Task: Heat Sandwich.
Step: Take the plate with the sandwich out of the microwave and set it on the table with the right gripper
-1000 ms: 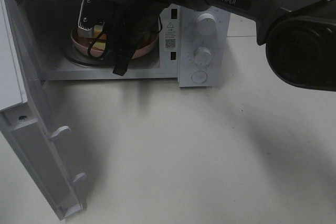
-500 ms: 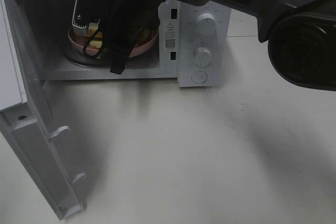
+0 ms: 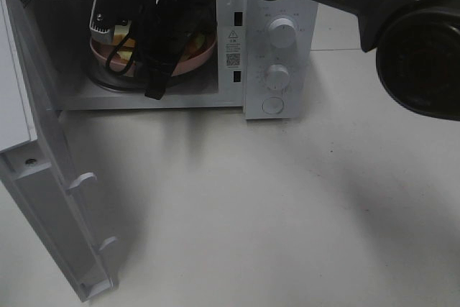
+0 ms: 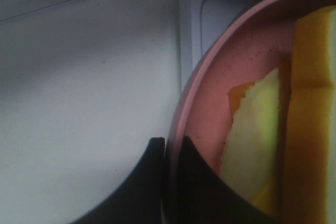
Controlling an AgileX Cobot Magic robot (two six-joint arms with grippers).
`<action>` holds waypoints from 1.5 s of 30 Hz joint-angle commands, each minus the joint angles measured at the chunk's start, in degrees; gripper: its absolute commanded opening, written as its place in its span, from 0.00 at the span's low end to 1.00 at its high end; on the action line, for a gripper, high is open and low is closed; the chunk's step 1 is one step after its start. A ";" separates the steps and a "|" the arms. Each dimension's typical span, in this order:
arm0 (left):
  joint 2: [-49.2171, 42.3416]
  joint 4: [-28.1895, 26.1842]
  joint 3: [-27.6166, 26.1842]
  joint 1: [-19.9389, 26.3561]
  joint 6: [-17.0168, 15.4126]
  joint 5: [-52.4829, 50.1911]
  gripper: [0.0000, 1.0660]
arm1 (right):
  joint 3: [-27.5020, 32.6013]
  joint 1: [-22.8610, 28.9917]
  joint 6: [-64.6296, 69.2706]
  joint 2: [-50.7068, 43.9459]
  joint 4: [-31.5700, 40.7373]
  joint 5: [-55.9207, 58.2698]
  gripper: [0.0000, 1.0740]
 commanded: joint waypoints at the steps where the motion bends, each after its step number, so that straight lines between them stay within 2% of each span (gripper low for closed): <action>1: -0.29 0.11 0.17 -0.17 -0.23 -1.03 0.54 | 4.70 0.63 -0.86 -3.84 0.00 -4.13 0.00; 3: -0.29 0.11 0.17 -0.17 -0.23 -1.03 0.54 | 6.13 0.97 -1.32 -4.58 0.00 -4.93 0.00; 6: -0.29 0.11 0.17 -0.17 -0.23 -1.03 0.54 | 13.52 1.20 -3.55 -8.82 0.00 -9.05 0.00; 8: -0.29 0.11 0.17 -0.17 -0.23 -1.03 0.54 | 14.84 1.66 -4.01 -9.63 0.00 -9.63 0.00; 9: -0.29 0.11 0.17 -0.17 -0.23 -1.03 0.54 | 18.28 1.89 -4.76 -11.57 0.00 -11.17 0.00; 11: -0.29 0.11 0.17 -0.17 -0.23 -1.03 0.54 | 19.60 1.89 -4.76 -12.32 0.00 -11.80 0.00; 15: -0.29 0.11 0.17 -0.17 -0.23 -1.03 0.54 | 26.47 3.44 -4.76 -15.93 -0.06 -14.50 0.00; 21: -0.29 0.11 0.17 -0.17 -0.23 -1.03 0.54 | 31.17 4.13 -4.76 -18.62 -1.03 -15.07 0.00; 27: -0.29 0.11 0.17 -0.17 -0.23 -1.03 0.54 | 39.88 5.56 -4.76 -24.12 -1.72 -20.80 0.00; 45: -0.29 0.11 0.17 -0.17 -0.23 -1.03 0.54 | 62.11 6.93 -2.81 -39.99 -3.04 -28.13 0.00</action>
